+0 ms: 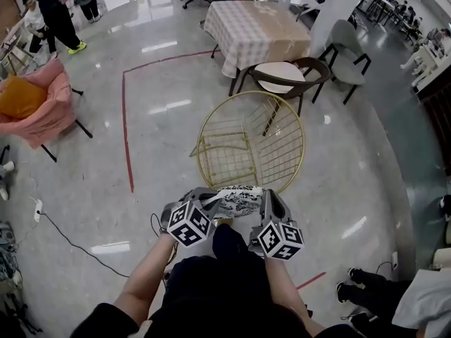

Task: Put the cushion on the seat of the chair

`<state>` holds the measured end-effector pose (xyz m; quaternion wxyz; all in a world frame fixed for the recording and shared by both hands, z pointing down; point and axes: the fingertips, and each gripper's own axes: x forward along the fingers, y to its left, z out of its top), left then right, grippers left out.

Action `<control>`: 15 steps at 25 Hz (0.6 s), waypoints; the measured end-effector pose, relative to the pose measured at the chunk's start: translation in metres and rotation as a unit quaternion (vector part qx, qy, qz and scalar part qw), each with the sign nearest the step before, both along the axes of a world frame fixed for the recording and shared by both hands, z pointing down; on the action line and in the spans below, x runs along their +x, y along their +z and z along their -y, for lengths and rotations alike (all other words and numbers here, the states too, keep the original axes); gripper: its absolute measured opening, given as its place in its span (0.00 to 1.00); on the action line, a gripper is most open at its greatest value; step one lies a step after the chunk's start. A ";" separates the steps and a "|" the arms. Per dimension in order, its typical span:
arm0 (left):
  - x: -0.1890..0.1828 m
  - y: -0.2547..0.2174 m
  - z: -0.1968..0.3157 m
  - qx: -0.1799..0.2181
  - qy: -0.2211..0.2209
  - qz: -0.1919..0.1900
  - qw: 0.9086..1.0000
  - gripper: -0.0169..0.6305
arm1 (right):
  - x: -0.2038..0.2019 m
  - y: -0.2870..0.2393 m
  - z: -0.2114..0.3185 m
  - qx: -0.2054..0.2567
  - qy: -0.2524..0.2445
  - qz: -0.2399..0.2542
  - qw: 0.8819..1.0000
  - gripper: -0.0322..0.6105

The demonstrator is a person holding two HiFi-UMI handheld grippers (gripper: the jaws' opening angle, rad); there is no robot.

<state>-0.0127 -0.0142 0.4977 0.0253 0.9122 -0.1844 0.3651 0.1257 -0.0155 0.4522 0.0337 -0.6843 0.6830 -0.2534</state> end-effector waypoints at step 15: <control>0.045 0.003 0.091 0.000 -0.022 0.022 1.000 0.07 | 0.038 0.011 0.079 -0.011 -0.015 0.033 0.999 0.05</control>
